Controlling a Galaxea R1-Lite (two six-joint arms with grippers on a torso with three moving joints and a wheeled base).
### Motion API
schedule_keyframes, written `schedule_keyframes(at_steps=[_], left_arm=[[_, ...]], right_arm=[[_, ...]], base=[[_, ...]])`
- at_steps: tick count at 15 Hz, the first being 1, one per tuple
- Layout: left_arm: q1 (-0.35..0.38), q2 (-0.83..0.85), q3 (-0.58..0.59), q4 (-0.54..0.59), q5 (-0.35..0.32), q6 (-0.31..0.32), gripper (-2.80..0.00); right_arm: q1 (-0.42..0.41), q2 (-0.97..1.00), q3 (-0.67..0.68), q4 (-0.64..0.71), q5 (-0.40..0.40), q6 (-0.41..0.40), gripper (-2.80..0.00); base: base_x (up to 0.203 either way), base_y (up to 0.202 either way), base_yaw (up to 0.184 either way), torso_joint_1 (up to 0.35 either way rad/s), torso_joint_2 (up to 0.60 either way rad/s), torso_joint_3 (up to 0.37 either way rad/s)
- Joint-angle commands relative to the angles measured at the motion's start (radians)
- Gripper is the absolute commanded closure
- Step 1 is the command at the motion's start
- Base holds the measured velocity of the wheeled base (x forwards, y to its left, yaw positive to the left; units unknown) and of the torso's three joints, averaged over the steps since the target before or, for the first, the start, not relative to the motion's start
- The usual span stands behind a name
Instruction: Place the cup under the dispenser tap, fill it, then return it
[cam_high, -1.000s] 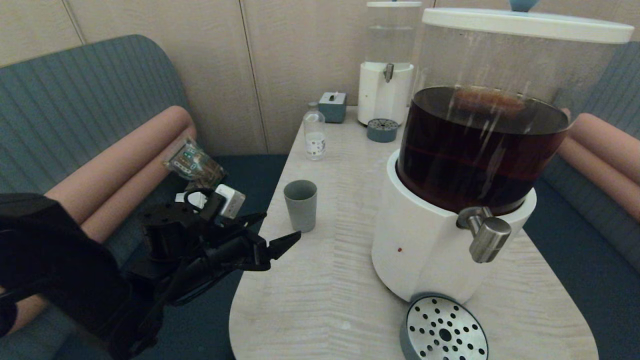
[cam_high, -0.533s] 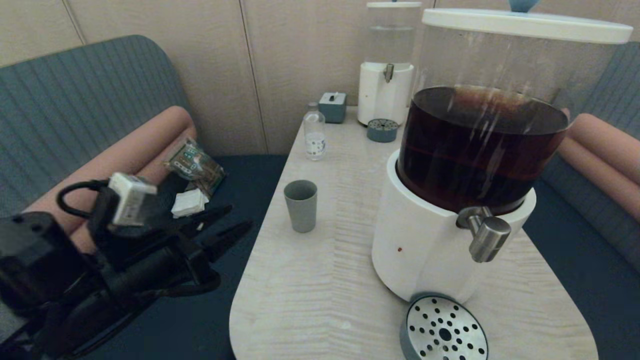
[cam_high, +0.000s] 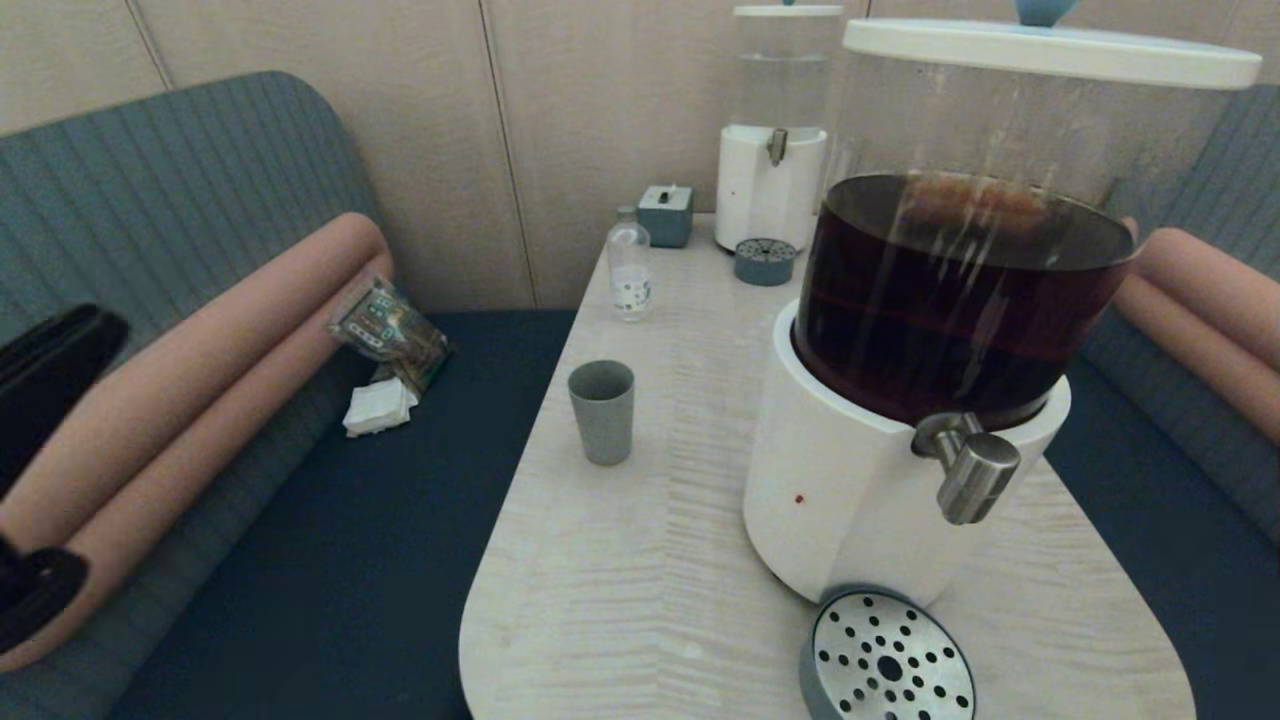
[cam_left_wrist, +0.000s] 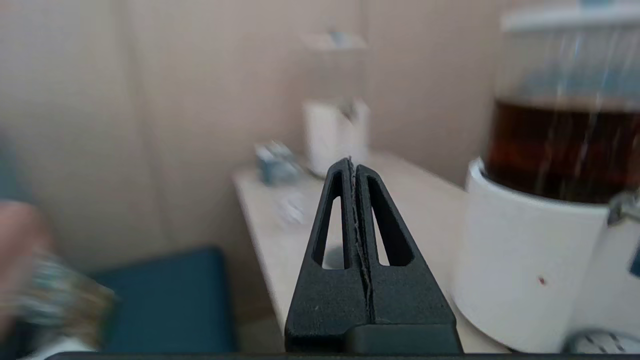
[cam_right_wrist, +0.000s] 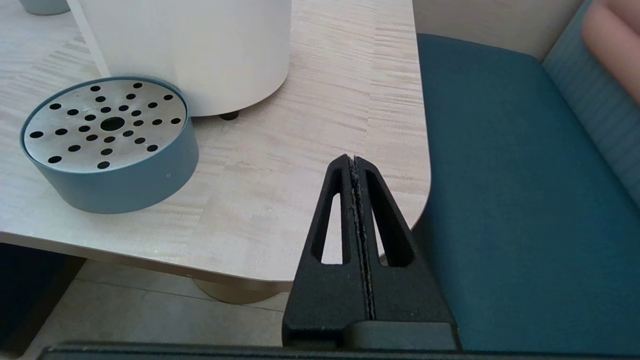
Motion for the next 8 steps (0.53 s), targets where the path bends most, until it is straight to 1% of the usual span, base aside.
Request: schedule_keyframes(at_steps=[1, 2, 4, 6, 8], left_arm=[[0.062, -0.228, 0.051, 0.011, 0.001, -0.007, 0.00], [0.089, -0.292, 0.080, 0.026, 0.002, -0.015, 0.00], [0.117, -0.434, 0.112, 0.099, 0.005, -0.028, 0.00], [0.132, -0.552, 0.137, 0.153, 0.010, -0.033, 0.00], [0.139, -0.631, 0.209, 0.167, 0.017, -0.034, 0.00]], right_arm=[[0.000, -0.002, 0.009, 0.000, 0.001, 0.000, 0.00], [0.000, -0.002, 0.009, -0.001, 0.001, -0.002, 0.00], [0.000, -0.002, 0.009, 0.000, 0.001, -0.002, 0.00], [0.000, -0.002, 0.009, 0.000, 0.001, -0.002, 0.00], [0.000, -0.002, 0.009, 0.000, 0.001, -0.002, 0.00]], base=[[0.000, 0.000, 0.000, 0.000, 0.00, 0.000], [0.000, 0.000, 0.000, 0.000, 0.00, 0.000], [0.000, 0.000, 0.000, 0.000, 0.00, 0.000], [0.000, 0.000, 0.000, 0.000, 0.00, 0.000], [0.000, 0.000, 0.000, 0.000, 0.00, 0.000]])
